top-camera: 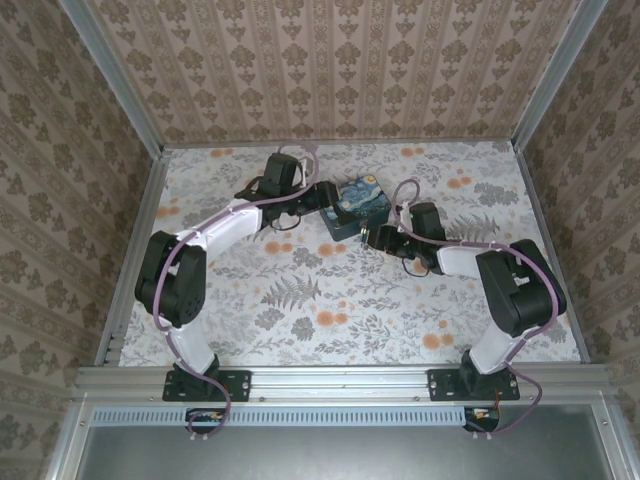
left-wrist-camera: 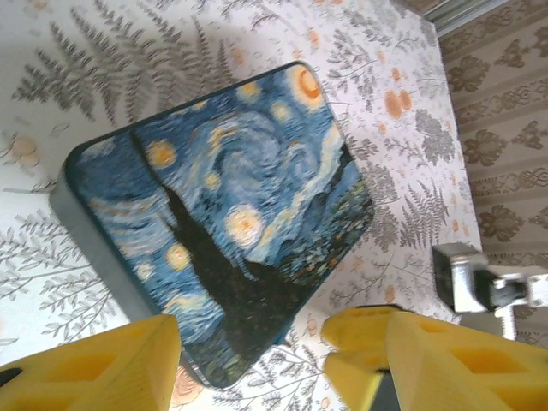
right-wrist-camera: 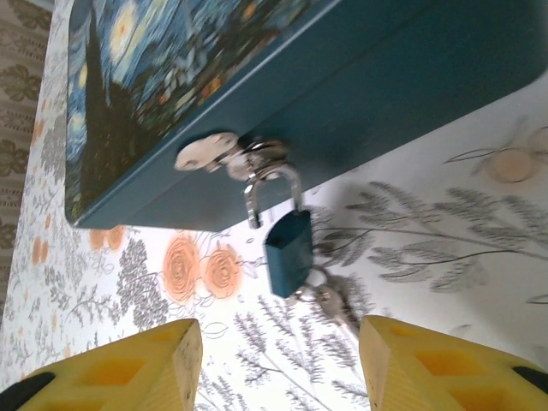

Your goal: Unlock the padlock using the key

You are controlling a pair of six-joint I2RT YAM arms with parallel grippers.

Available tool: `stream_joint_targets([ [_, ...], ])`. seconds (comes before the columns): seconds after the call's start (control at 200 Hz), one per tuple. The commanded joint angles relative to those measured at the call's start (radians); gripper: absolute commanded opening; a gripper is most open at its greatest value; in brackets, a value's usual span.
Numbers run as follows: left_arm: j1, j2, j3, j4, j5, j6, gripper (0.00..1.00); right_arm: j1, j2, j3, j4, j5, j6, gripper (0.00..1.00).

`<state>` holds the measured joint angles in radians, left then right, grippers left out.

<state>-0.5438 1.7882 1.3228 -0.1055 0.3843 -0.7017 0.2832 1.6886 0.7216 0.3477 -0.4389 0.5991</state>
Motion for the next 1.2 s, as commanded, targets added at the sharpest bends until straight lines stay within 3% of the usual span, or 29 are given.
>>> stream_joint_targets([
  [0.0, -0.014, 0.029, 0.044, -0.037, -0.015, 0.038, 0.65, 0.036, 0.05, 0.038, 0.024, 0.037, 0.018, 0.53],
  [0.215, -0.019, 0.045, 0.064, -0.048, -0.015, 0.046, 0.65, 0.059, 0.12, 0.081, 0.011, 0.107, 0.002, 0.52],
  [0.305, -0.021, 0.049, 0.068, -0.052, -0.014, 0.051, 0.65, 0.057, 0.139, 0.101, -0.002, 0.114, -0.005, 0.45],
  [0.595, -0.041, 0.083, 0.144, -0.19, -0.087, 0.171, 0.65, 0.034, 0.11, 0.062, -0.011, 0.125, -0.018, 0.0],
  [0.77, -0.099, 0.16, 0.256, -0.336, -0.203, 0.288, 0.66, -0.005, 0.098, 0.028, 0.03, 0.074, 0.001, 0.0],
  [1.195, -0.172, 0.339, 0.414, -0.518, -0.45, 0.403, 0.66, -0.048, 0.146, -0.021, 0.222, -0.003, 0.15, 0.0],
])
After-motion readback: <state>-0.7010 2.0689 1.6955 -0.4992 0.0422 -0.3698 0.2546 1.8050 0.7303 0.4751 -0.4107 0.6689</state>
